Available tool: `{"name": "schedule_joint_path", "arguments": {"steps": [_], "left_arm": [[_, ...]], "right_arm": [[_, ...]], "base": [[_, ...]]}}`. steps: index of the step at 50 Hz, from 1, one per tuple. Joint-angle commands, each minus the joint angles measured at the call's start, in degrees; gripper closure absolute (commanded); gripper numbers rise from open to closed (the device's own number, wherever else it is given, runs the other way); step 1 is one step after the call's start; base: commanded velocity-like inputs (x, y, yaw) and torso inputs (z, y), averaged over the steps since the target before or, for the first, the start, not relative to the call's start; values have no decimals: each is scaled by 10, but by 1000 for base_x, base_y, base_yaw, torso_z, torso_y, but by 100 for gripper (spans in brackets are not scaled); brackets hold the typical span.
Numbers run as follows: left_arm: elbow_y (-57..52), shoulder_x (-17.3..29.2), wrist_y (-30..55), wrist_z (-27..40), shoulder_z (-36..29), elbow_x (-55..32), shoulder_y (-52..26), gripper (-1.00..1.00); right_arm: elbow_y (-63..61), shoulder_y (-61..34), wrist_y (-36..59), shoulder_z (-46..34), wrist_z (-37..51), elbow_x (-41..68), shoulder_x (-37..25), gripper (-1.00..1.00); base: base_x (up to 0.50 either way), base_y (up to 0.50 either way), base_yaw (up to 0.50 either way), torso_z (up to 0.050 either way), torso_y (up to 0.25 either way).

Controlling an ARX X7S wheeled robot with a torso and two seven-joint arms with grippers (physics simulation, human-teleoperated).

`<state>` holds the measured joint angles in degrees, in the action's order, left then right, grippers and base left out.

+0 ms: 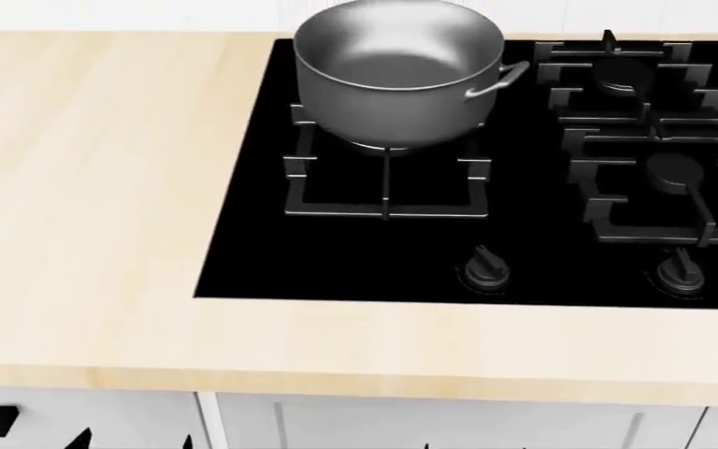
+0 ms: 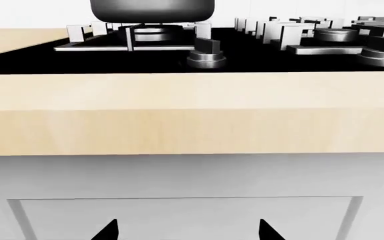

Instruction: Turn off the left burner of the stove.

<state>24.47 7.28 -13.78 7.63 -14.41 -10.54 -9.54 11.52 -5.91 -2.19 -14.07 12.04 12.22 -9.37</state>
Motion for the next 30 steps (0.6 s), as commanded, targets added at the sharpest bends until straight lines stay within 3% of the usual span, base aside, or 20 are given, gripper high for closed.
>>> {"name": "schedule_joint_path", "arguments": {"steps": [1, 8, 9, 11, 12, 13, 16, 22, 30], "left_arm": [[4, 2, -2, 3, -5, -4, -2, -100], [6, 3, -2, 4, -7, -6, -3, -100], [4, 4, -2, 4, -8, -7, -2, -100], [5, 4, -2, 5, -9, -7, -2, -100], [5, 4, -2, 5, -9, -7, -3, -100], [5, 4, -2, 6, -10, -7, -3, -100], [7, 5, 1, 9, -12, -4, -3, -100], [-7, 8, -3, 19, -23, 11, 7, -100], [-119, 27, 60, 39, -34, 26, 22, -100]], "right_arm": [[3, -1, -1, -4, 2, 3, -2, -100], [4, -2, -1, -6, 4, 5, -3, -100], [-78, 19, 55, -9, 22, 10, -13, -100], [-83, 21, 58, -9, 24, 11, -14, -100], [-83, 21, 58, -9, 24, 11, -14, -100], [-3, 1, 3, -8, 6, 7, -5, -100], [1, 1, 0, -10, 7, 6, -6, -100], [-4, 4, -5, -7, 10, 11, -6, -100], [-80, 11, 11, -24, 19, -11, -23, -100]], "base": [[0, 0, 0, 50, 0], [0, 0, 0, 50, 0], [0, 0, 0, 50, 0], [0, 0, 0, 50, 0], [0, 0, 0, 50, 0], [0, 0, 0, 50, 0], [0, 0, 0, 48, 0], [0, 0, 0, 0, 0], [0, 0, 0, 0, 0]]}}
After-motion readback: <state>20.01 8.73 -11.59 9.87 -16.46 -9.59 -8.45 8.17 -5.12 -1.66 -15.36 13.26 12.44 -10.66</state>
